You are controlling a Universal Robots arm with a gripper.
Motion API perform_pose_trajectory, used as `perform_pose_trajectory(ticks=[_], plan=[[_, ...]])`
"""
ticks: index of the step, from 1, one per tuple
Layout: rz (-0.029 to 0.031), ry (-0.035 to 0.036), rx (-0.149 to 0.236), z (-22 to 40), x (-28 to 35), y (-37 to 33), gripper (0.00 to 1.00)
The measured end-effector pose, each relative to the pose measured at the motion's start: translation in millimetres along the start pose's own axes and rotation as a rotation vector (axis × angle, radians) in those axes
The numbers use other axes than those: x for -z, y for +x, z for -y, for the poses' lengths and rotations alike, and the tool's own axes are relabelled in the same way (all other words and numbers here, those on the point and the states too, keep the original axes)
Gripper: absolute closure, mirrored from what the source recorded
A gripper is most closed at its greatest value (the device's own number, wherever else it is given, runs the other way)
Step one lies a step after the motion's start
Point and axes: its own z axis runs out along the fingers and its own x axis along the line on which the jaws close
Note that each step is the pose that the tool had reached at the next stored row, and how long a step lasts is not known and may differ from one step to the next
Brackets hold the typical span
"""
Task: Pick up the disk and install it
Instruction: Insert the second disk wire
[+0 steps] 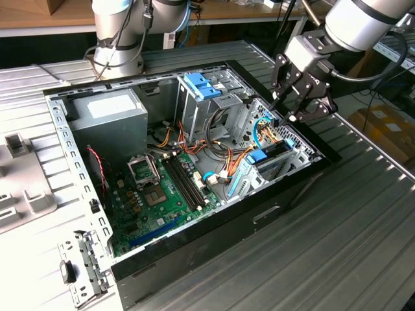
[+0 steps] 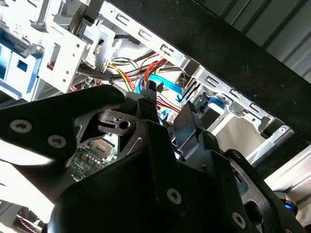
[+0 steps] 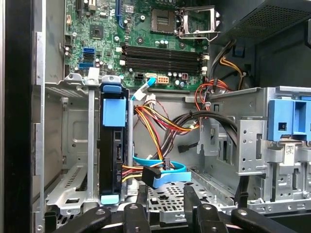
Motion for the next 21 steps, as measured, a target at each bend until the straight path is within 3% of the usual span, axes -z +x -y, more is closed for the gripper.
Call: perform_pose_trajectory(ticks=[6, 7, 8, 10, 11, 13, 18, 21], plan=[[-0.0007, 0.0005, 0.0, -1.9, 2.3, 0.9, 0.58], [-0.006, 0.0005, 0.0, -2.0, 2.4, 0.9, 0.58], [-0.0193, 0.0004, 0.0, -2.2, 2.6, 0.9, 0.58], [-0.0819, -0.0004, 0.0, -2.5, 2.4, 0.3, 0.58], [-0.0906, -0.0004, 0.0, -3.2, 2.0, -1.3, 0.58], [-0.0955, -0.0004, 0.0, -4.8, 1.2, -5.3, 0.58], [-0.0958, -0.0005, 0.0, -12.6, 0.5, -8.1, 0.58], [-0.0961, -0.0005, 0.0, -13.3, 0.4, -8.0, 0.58]])
